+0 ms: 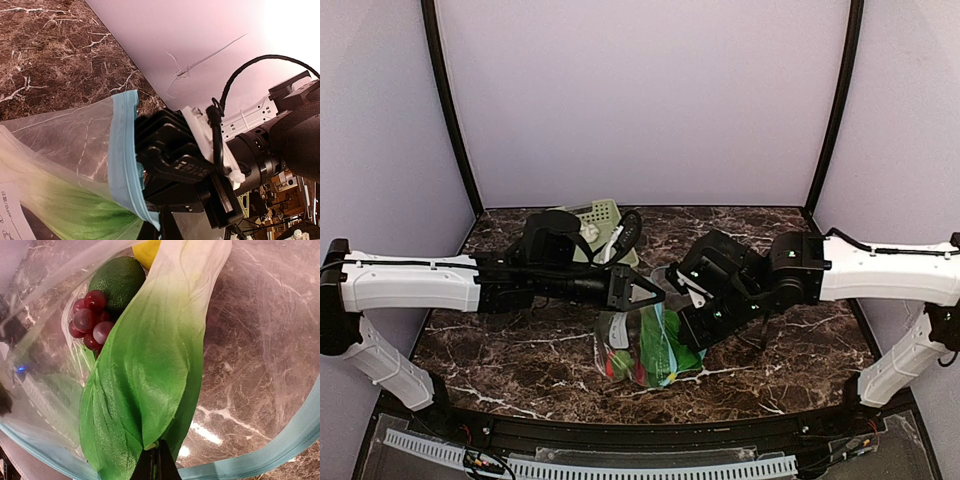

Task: Place the food in the zip-top bag and seal the zipper
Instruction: Adjust the fake vegetable in the zipper food storage bag, then adjust the zipper food storage bag at the center of the board, then pick up the fake vegetable from the bin.

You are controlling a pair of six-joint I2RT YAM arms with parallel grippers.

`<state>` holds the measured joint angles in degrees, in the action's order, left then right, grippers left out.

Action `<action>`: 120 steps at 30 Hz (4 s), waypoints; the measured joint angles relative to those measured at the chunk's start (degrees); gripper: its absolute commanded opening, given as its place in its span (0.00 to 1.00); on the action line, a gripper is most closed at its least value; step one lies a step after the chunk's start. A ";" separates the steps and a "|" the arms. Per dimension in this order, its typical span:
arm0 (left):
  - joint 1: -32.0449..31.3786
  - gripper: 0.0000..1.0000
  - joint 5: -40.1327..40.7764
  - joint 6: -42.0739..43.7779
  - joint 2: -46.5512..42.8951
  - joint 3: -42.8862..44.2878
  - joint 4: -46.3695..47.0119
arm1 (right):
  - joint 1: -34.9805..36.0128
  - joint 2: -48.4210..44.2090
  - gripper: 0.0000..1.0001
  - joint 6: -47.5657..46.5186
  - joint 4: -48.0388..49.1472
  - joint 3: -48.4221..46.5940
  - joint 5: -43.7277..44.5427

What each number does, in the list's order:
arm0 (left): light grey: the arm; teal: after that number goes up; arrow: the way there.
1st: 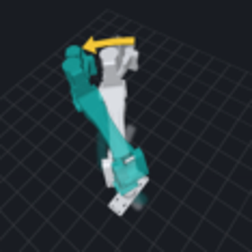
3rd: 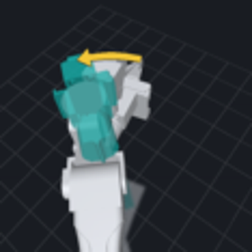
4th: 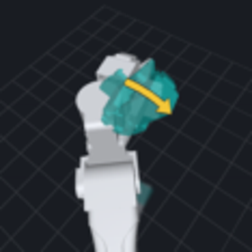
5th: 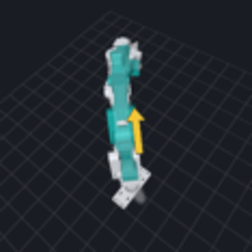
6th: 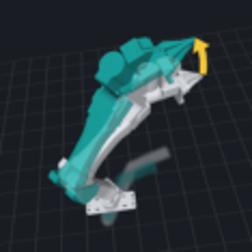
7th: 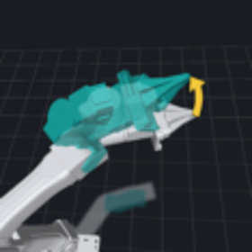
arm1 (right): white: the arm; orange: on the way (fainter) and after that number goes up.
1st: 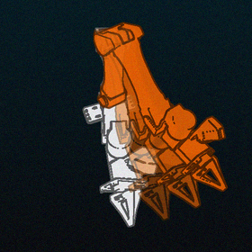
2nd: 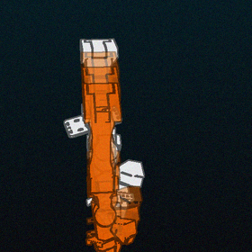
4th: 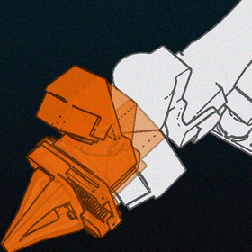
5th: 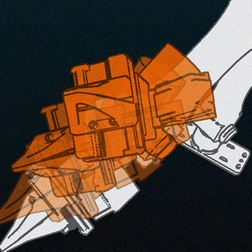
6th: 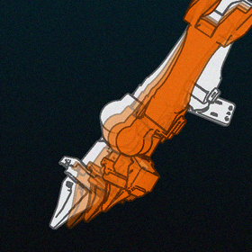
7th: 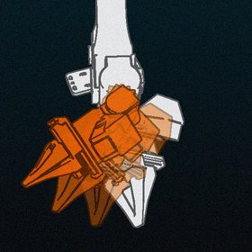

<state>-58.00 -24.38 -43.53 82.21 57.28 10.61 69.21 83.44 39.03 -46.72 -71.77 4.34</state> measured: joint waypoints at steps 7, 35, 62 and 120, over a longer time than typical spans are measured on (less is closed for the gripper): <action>0.04 0.01 1.05 0.07 -0.02 0.00 -0.13 | 0.00 -2.82 0.26 0.85 1.88 0.55 -0.11; 0.35 0.01 2.97 1.33 -3.78 -1.20 -3.13 | -8.85 -19.50 0.35 6.34 8.98 13.66 -0.55; 0.37 0.01 4.59 3.30 -6.19 -0.50 -7.48 | -9.01 -18.10 0.00 5.11 14.36 10.97 -13.77; 33.90 0.71 17.11 13.60 18.97 21.49 -24.98 | -8.83 -15.58 0.00 2.95 10.78 7.61 -13.29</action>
<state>-24.10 -7.27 -29.93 101.19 78.76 -14.37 60.38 67.85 41.98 -35.94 -64.16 -8.95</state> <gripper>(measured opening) 0.759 0.006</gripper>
